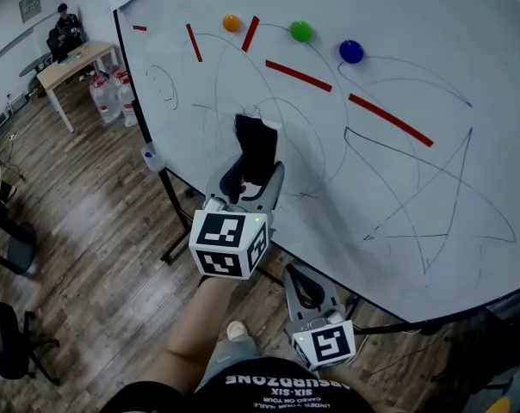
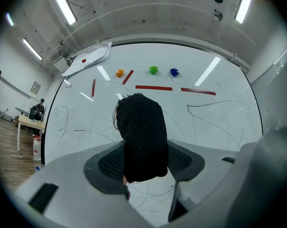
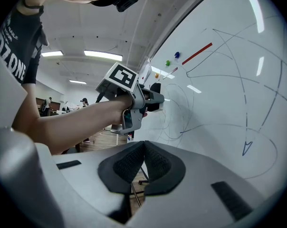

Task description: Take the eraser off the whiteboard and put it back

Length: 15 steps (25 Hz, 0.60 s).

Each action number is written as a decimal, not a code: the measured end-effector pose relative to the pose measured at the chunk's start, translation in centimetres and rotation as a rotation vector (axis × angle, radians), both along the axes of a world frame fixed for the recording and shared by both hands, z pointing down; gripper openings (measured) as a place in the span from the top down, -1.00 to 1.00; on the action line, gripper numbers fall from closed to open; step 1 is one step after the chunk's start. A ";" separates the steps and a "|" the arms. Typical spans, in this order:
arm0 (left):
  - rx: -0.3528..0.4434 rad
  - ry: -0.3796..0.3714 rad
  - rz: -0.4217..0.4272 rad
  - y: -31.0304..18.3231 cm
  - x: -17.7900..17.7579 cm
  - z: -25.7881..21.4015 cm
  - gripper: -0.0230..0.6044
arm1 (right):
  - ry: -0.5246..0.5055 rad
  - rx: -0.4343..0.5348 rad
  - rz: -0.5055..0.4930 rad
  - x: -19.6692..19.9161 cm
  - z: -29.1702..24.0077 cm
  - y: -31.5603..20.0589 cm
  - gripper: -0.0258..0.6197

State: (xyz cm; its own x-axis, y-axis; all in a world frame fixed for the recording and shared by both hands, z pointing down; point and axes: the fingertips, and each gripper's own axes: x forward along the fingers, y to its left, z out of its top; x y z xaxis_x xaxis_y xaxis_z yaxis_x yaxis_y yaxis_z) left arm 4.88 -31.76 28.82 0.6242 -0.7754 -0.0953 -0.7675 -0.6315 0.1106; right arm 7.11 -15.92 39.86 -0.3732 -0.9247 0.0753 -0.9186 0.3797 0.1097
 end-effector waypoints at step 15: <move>-0.002 -0.001 -0.035 4.4 -1.6 0.5 0.16 | -0.004 0.003 -0.025 0.0 -0.1 3.3 0.92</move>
State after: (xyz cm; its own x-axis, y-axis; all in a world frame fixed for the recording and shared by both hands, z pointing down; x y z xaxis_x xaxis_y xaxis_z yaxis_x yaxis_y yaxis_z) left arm 3.29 -27.32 29.36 0.5966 -0.7971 -0.0932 -0.7894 -0.6038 0.1107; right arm 7.06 -12.58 39.77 -0.3961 -0.9155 0.0707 -0.9094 0.4018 0.1073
